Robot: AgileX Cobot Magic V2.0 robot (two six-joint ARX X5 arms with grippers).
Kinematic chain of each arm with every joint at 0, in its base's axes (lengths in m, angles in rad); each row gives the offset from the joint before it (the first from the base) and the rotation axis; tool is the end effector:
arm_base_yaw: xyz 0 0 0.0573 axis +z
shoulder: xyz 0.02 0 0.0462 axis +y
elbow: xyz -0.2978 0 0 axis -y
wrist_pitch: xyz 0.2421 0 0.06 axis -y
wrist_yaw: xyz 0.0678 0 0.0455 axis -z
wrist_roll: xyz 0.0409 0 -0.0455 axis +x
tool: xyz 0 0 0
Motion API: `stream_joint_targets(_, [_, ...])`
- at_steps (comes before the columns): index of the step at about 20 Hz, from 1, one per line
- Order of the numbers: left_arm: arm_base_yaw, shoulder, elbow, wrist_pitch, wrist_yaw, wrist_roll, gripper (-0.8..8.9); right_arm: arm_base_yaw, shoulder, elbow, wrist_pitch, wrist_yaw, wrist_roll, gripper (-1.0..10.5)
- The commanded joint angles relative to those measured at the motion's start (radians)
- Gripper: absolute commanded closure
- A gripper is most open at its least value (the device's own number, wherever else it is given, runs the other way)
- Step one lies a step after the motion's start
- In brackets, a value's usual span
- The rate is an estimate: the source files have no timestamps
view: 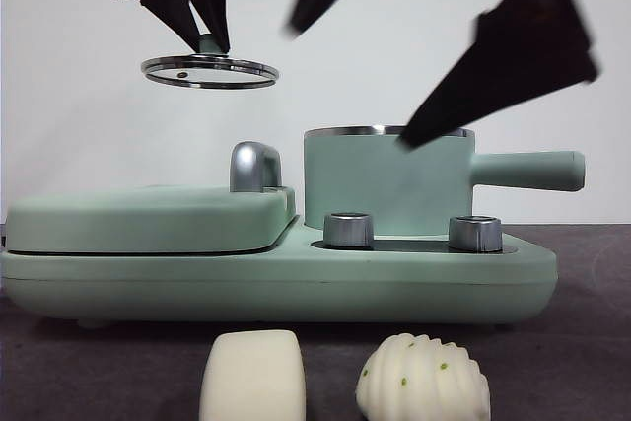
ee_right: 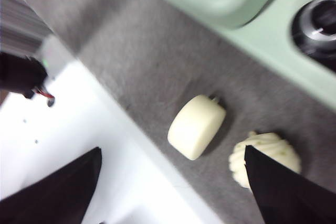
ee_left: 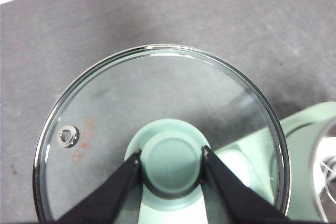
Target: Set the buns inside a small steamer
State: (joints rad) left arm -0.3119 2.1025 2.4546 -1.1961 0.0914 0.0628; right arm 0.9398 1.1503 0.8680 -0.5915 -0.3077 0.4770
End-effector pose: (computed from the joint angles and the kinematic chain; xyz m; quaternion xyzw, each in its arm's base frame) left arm 0.4268 -0.1415 0.4189 0.0731 0.4012 -0.1954 0.8919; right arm 0.1175 0.1819 0.2837 0.0460 0.5158 0.4192 0.7457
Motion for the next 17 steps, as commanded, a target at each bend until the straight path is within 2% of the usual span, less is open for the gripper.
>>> stream_joint_targets(1, [0.014, 0.007, 0.041, 0.026, 0.002, 0.001, 8.06, 0.069, 0.127, 0.078, -0.005, 0.047, 0.064, 5.2])
stream_joint_targets(5, [0.041, 0.007, 0.041, 0.029, 0.002, 0.000, 8.06, 0.129, 0.317, 0.213, -0.115, 0.140, 0.066, 5.2])
stream_joint_targets(8, [0.050, 0.007, 0.041, 0.029, 0.002, -0.004, 8.06, 0.151, 0.424, 0.277, -0.163, 0.156, 0.066, 5.2])
stream_joint_targets(14, [0.050, 0.007, 0.041, 0.030, 0.002, -0.011, 8.06, 0.175, 0.550, 0.284, -0.164, 0.161, 0.067, 5.5])
stream_joint_targets(17, [0.050, 0.007, 0.041, 0.031, 0.002, -0.011, 8.06, 0.179, 0.587, 0.284, -0.161, 0.203, 0.065, 5.7])
